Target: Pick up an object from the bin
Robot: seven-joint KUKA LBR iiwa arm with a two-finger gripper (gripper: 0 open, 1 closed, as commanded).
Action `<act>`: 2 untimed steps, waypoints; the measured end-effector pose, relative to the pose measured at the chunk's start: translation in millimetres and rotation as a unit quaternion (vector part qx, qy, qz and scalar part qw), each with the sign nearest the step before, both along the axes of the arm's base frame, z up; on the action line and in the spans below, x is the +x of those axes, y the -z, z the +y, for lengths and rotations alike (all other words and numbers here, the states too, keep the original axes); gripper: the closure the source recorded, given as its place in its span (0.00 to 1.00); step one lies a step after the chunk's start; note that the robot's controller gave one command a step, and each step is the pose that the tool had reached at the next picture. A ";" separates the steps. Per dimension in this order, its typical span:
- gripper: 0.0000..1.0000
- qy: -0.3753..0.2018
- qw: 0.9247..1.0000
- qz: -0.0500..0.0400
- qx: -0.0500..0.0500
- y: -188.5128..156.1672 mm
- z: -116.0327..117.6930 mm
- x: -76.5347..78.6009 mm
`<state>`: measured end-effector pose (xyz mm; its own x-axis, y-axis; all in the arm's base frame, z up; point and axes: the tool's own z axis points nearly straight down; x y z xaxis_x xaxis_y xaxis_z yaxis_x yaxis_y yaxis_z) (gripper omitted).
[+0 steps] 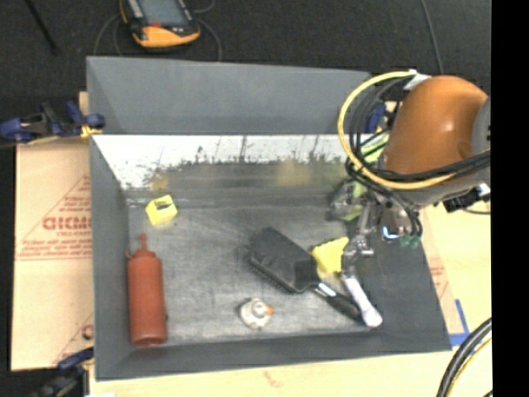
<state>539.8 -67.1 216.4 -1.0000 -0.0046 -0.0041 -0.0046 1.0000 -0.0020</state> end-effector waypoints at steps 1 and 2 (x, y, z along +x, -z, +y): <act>0.00 0.000 1.000 0.000 0.000 0.0 0.0 0.0; 0.00 0.000 1.000 0.000 0.000 0.2 0.0 -0.1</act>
Offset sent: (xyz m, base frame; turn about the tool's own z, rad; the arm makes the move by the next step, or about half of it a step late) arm -0.0472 0.0004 -0.1464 -0.3568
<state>539.7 -67.1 216.2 -1.0000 -0.0049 -0.0038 -0.0049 1.0000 -0.0019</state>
